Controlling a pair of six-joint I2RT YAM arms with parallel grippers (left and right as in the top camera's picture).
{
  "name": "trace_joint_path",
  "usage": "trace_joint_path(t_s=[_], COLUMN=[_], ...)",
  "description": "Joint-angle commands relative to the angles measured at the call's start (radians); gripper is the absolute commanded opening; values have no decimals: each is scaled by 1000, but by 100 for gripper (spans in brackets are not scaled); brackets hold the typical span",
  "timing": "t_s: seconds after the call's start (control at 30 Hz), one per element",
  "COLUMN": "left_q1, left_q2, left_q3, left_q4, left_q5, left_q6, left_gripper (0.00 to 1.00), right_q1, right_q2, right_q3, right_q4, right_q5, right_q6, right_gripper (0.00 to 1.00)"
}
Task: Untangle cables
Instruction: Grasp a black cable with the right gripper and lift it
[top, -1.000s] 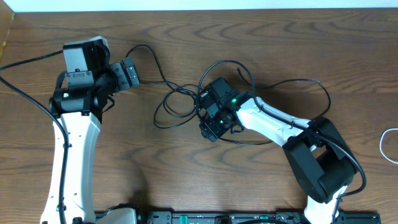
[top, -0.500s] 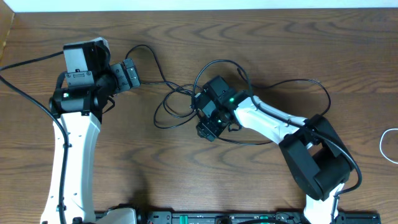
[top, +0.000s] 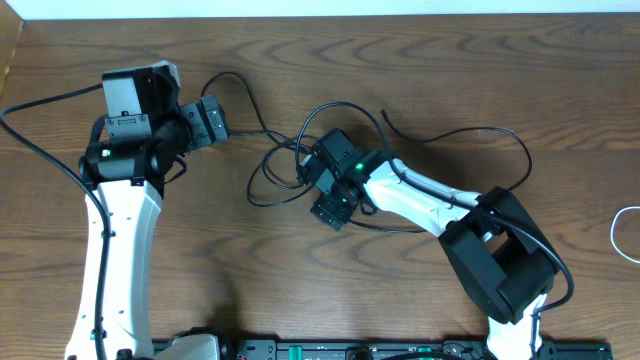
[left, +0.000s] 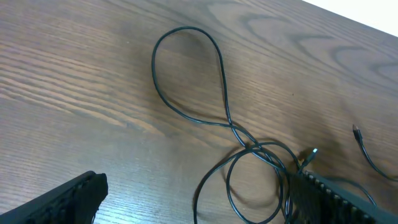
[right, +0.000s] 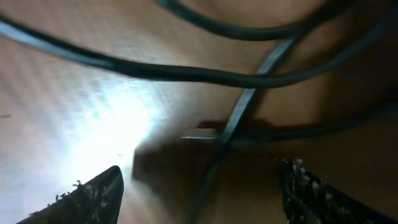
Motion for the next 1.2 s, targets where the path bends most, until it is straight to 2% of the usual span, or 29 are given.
trace_joint_path(t_s=[0.0, 0.1, 0.17, 0.2, 0.3, 0.37, 0.4, 0.43, 0.5, 0.57, 0.8, 1.17], left_q1=[3, 3, 3, 3, 3, 3, 3, 3, 3, 3, 3, 3], left_q2=[-13, -13, -13, -13, -13, -14, -14, -15, -17, -19, -21, -21], left_q3=[-4, -4, -4, -4, -4, -4, -4, -4, -4, -4, -4, -4], left_q4=[-7, -14, -21, -26, -30, -29, -29, -29, -29, -30, -29, -30], left_q5=[16, 16, 16, 16, 16, 16, 16, 16, 16, 16, 16, 16], left_q6=[6, 6, 6, 6, 6, 6, 6, 6, 6, 6, 6, 6], left_gripper=[99, 99, 99, 99, 99, 99, 99, 99, 99, 99, 99, 99], right_q1=[-7, -7, -7, -6, -6, -6, -5, -5, -5, -5, -8, -18], right_q2=[116, 117, 117, 117, 117, 117, 117, 117, 117, 117, 111, -57], right_q3=[-66, -66, -66, -66, -66, -66, -66, -66, -66, -66, -12, 280], right_q4=[-37, -38, -40, -42, -45, -45, -44, -43, -42, -41, -98, -410], right_q5=[106, 124, 121, 120, 93, 76, 66, 58, 41, 39, 154, 298], right_q6=[6, 6, 6, 6, 6, 6, 6, 6, 6, 17, 167, 172], right_gripper=[78, 77, 81, 77, 56, 32, 24, 18, 15, 3, 1, 1])
